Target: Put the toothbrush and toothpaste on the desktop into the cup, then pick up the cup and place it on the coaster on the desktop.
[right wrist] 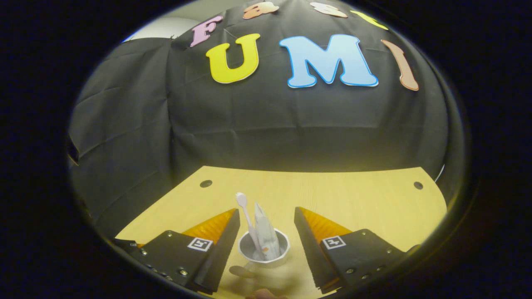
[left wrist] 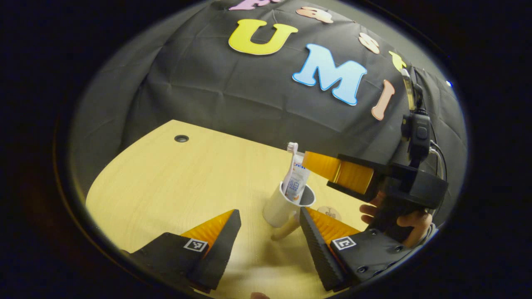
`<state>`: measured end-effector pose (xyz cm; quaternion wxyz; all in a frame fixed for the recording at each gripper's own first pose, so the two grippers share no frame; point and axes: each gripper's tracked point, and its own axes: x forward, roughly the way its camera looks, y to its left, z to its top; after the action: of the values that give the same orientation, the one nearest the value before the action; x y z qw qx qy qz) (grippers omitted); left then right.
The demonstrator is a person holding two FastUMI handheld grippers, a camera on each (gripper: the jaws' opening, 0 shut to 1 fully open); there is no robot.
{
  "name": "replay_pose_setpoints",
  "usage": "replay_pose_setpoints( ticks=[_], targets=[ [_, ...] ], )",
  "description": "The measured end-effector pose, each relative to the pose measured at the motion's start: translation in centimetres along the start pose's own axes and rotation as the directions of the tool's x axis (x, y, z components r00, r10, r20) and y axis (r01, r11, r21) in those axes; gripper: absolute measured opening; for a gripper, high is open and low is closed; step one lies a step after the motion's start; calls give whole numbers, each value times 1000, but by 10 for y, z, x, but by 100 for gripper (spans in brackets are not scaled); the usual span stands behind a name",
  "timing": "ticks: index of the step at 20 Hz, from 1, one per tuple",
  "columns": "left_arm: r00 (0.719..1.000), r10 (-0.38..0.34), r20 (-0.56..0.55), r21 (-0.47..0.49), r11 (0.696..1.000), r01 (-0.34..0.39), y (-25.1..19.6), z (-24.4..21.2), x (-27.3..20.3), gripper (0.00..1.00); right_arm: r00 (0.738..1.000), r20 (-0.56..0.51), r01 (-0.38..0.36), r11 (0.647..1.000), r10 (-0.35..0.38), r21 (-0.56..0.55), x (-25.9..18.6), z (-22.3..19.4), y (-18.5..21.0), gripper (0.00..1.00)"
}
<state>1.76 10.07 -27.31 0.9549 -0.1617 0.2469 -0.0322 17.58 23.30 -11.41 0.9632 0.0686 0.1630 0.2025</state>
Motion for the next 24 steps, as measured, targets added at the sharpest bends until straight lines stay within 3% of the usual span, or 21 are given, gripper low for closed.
replay_pose_setpoints(
  ticks=[5, 6, 7, 11, 17, 19, 20, 24],
  targets=[
    [999, -23, -30, 51, 998, 24, -21, -3, 11, 99, 999, 38, 30, 999, -30, 20, -29, 19, -24, 80],
    [999, -26, -40, 59, 998, 28, -26, -3, 14, 93, 998, 45, 41, 999, -42, 18, -35, 22, -31, 80],
    [998, -29, -51, 66, 997, 32, -29, -4, 18, 93, 997, 50, 55, 998, -56, 17, -41, 25, -39, 80],
    [984, -49, -173, 82, 995, 64, -46, -22, 39, 93, 995, 39, 94, 995, -95, 25, -62, 27, -64, 80],
    [937, 25, -348, 142, 989, 27, -36, -44, 60, 92, 991, -16, 136, 990, -136, 25, -80, 14, -93, 80],
    [902, 54, -429, 164, 986, 18, -29, -60, 72, 92, 988, -27, 151, 988, -150, 21, -87, 11, -104, 80],
    [886, 67, -459, 170, 985, 14, -28, -65, 76, 99, 988, -39, 150, 988, -149, 23, -87, 8, -106, 80],
    [837, 94, -539, 190, 982, 13, -29, -77, 91, 96, 984, -96, 151, 988, -147, 34, -89, -10, -116, 80]
  ],
)
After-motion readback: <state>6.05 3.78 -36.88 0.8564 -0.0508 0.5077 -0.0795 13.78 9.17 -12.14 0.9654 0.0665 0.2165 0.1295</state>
